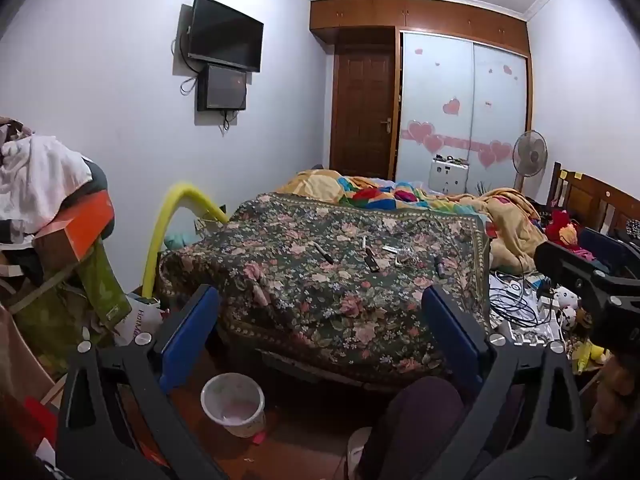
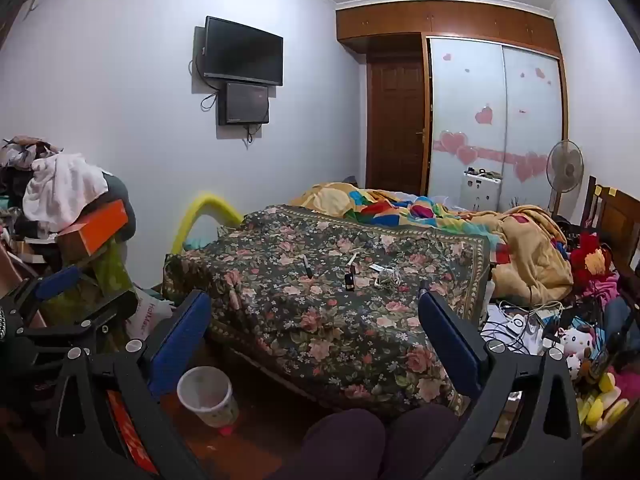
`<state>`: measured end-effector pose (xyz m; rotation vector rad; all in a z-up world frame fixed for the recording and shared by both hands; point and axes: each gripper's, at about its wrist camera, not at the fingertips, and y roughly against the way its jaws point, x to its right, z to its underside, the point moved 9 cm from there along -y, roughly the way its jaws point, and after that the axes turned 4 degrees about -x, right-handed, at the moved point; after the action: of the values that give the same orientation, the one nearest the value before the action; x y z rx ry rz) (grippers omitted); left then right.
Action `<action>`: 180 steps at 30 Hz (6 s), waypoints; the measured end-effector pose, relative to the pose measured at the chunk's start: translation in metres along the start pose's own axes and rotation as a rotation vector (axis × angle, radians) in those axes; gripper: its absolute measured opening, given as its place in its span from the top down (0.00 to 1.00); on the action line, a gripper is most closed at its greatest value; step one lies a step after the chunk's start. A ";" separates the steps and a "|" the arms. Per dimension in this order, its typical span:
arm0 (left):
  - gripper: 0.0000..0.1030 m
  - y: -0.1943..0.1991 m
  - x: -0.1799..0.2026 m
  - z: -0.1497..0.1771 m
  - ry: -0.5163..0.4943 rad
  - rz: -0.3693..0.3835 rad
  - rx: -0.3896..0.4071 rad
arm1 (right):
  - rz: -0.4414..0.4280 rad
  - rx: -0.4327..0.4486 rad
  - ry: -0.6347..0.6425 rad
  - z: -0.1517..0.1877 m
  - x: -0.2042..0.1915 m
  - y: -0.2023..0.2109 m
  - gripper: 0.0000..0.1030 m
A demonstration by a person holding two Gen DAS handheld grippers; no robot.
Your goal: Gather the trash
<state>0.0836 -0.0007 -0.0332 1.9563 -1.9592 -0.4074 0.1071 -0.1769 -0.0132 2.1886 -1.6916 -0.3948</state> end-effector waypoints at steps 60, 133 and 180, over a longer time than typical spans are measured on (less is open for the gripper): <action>0.01 -0.003 -0.004 0.000 0.038 0.017 -0.022 | 0.004 -0.021 -0.008 0.000 -0.007 -0.001 0.00; 0.01 -0.521 0.107 0.033 0.103 0.018 -0.543 | 0.257 -0.562 -0.307 0.085 0.281 -0.361 0.02; 0.77 -0.525 0.132 0.006 0.006 0.105 -0.508 | 0.106 -0.561 -0.282 0.057 0.255 -0.431 0.77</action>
<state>0.5550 -0.1382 -0.2607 1.5239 -1.7266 -0.7813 0.5231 -0.3312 -0.2536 1.6842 -1.5702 -1.0460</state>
